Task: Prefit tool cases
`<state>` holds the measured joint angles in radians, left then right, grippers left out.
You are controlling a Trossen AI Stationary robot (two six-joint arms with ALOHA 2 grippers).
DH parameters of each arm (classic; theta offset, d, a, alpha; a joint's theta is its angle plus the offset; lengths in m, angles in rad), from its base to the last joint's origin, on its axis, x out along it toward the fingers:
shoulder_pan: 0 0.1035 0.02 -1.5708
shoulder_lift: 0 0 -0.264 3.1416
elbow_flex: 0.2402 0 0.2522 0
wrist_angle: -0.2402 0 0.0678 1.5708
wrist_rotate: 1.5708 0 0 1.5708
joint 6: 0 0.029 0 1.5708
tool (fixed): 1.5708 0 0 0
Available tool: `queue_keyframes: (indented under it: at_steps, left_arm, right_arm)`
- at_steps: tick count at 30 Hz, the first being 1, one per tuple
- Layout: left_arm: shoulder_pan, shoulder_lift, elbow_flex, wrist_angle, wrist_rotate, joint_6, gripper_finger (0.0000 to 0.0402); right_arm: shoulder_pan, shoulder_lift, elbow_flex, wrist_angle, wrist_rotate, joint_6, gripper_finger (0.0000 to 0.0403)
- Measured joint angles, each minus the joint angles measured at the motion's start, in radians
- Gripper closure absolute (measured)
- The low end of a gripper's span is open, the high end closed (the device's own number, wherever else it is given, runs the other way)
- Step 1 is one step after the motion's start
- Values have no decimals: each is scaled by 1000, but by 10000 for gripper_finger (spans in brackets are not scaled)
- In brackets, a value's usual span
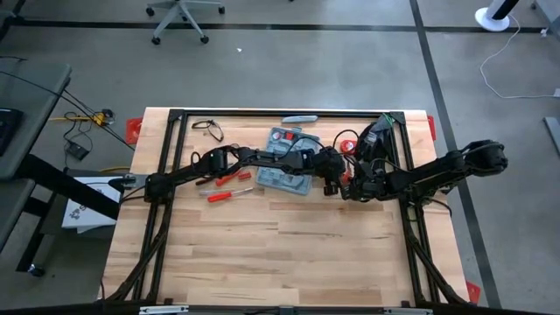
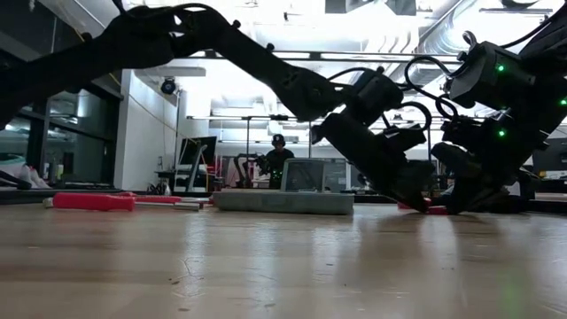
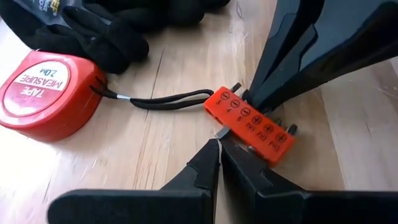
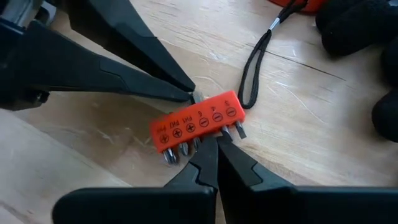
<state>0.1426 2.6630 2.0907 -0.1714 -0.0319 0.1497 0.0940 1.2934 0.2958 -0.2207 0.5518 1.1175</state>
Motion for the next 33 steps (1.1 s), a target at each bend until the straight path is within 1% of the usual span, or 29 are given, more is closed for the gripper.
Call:
queue_keyframes:
  at_steps: [3,6,10,13,18,23,33]
  left_arm:
    - [-1,1,0,10,31,-7,385]
    - [-6,1,1,18,36,-8,385]
    - [-3,1,0,25,109,-11,386]
    - [-3,1,1,12,138,-15,395]
    - [-2,-13,1,-23,115,-10,397]
    - [12,-32,1,-91,132,-9,395]
    - [17,-32,0,-87,113,-14,394]
  right_arm:
    - [0,0,0,4,0,-4,403]
    - [0,0,0,6,0,-4,403]
    - [-2,0,0,8,-1,-4,403]
    - [-2,0,0,8,0,-4,403]
    - [-2,0,0,8,0,-11,403]
    - [-2,0,0,-1,-2,-11,403]
    - [-2,0,0,-2,-2,-11,403]
